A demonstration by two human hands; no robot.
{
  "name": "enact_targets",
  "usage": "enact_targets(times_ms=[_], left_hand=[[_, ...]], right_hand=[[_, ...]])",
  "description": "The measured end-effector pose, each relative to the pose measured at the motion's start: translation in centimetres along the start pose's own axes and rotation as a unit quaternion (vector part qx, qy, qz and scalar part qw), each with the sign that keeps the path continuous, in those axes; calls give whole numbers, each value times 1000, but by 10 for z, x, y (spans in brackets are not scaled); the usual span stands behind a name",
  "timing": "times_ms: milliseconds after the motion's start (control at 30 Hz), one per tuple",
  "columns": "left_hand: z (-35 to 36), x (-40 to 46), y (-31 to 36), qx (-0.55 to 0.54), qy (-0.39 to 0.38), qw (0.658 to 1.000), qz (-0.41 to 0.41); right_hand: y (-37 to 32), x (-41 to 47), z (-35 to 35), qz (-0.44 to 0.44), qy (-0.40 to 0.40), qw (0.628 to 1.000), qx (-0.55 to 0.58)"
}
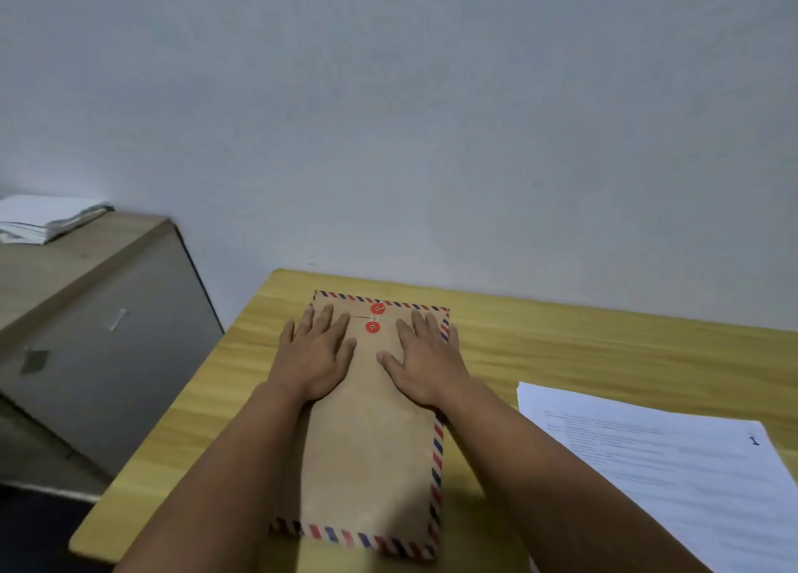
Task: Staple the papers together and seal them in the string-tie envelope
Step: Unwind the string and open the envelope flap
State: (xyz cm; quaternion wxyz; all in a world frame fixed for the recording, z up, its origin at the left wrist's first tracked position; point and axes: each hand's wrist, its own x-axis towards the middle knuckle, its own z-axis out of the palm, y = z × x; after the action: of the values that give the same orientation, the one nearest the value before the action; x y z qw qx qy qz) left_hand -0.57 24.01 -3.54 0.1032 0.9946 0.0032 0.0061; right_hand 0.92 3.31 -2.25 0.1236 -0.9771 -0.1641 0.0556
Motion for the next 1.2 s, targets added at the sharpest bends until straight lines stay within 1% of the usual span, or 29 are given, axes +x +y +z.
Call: enact_targets(times_ms=[167,467,600,667,800,967,1033,1133,1200], left_hand=[[4,-19,9,2,4,1000,-8],[10,-91,38,3,8,1000,-14],[1,-113,43,31,23,999,7],[-5,-113,40,39,17,999,21],[-2,-107,30,41,18,998,40],[7,-89,26,17,13,999,42],[10,-82,26,14,18,999,44],[12,-72,27,10,26,999,46],[13,-66,27,8,31,998,51]], right_hand=[[7,-21,13,-7,18,1000,-16],[11,-87,10,-8,0,1000,-15],[11,-105,-3,-4,-1,1000,-25],[12,-107,-13,2,-13,999,-44],[13,-95,-27,18,-9,999,-49],[20,-55,-32,22,37,999,33],[20,-38,-32,18,46,998,42],[23,-15,-34,-19,51,998,28],[25,-2,-36,-57,49,997,-6]])
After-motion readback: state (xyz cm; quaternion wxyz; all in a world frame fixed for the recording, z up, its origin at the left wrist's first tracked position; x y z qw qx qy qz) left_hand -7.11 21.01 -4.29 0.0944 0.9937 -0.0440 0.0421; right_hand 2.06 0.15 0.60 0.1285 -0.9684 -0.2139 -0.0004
